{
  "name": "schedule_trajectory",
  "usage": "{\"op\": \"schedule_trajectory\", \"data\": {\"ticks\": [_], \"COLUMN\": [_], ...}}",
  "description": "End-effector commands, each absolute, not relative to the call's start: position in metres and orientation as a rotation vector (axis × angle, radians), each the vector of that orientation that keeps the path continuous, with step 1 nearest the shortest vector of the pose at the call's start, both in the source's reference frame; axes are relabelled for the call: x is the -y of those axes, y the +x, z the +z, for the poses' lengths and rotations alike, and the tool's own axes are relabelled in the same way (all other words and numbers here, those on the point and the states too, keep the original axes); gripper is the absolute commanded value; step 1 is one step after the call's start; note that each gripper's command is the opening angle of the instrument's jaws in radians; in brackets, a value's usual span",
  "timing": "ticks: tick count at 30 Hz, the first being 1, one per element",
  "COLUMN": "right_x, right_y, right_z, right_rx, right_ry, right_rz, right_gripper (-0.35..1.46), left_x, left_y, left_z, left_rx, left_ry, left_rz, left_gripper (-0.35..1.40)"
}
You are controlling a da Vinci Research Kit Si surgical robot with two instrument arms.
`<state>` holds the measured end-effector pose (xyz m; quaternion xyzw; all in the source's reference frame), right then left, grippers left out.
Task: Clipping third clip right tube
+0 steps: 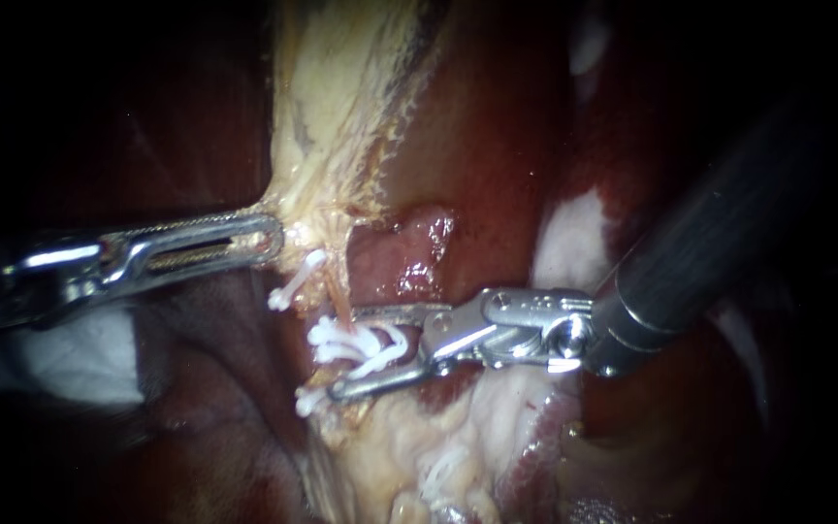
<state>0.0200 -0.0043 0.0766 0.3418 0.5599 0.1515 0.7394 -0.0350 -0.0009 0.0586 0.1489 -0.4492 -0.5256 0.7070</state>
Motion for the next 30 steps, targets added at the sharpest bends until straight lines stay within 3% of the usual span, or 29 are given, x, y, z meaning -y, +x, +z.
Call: {"op": "schedule_trajectory", "data": {"ticks": [1, 21, 30], "right_x": [0.0043, 0.0044, 0.0038], "right_y": [0.02, 0.0198, 0.0173], "right_z": [0.0766, 0.0765, 0.0755], "right_rx": [-1.228, -1.229, -1.23], "right_ry": [0.75, 0.752, 0.755], "right_rz": [0.332, 0.33, 0.334], "right_gripper": [0.58, 0.58, 0.58], "left_x": [0.0008, 0.0007, 0.0005], "left_y": [-0.035, -0.0347, -0.0344], "left_z": [0.0586, 0.0584, 0.0584], "left_rx": [0.998, 0.996, 0.994], "left_ry": [0.331, 0.327, 0.324], "left_rz": [-1.168, -1.17, -1.173], "left_gripper": [-0.35, -0.35, -0.35]}}
